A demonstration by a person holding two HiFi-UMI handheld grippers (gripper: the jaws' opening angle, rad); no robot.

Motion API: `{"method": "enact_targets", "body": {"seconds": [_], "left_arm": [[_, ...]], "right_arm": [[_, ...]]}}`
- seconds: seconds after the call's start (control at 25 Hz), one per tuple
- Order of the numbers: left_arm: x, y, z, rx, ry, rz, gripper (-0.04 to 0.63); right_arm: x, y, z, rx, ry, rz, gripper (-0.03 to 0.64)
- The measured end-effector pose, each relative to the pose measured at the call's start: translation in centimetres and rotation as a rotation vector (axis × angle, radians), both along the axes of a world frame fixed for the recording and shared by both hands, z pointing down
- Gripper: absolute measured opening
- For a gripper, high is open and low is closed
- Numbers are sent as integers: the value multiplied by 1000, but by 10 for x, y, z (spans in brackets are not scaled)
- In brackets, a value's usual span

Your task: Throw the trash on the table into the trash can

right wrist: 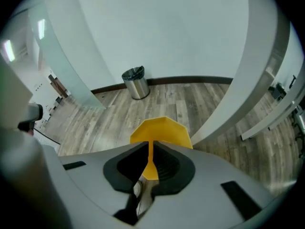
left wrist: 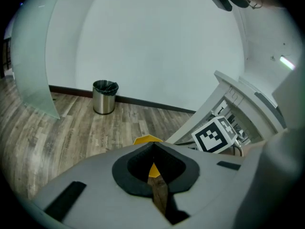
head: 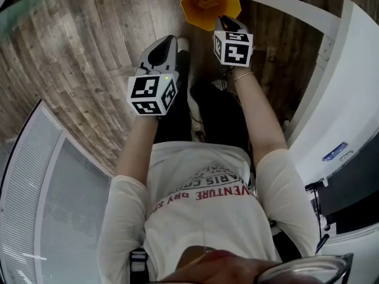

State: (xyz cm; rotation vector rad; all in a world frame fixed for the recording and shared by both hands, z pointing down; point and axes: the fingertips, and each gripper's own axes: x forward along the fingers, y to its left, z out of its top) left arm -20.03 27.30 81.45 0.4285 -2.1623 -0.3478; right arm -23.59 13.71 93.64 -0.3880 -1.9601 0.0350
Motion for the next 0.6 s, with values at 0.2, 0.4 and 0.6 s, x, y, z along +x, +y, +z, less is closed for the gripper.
{"method": "enact_targets", "body": {"seconds": [0.2,0.4,0.6], "left_arm": [[-2,-6,-74,-21,-43,36,23],[-6,-24,-160,-14,-113,71,23],[-2,-60,-240,23,-193,161,23]], "right_arm": [[3,11,-104,-59,-101,-19,32],[5,7,-223,-145,-240,-5,28],[9,-15,-349,-149,-427,30,26]]}}
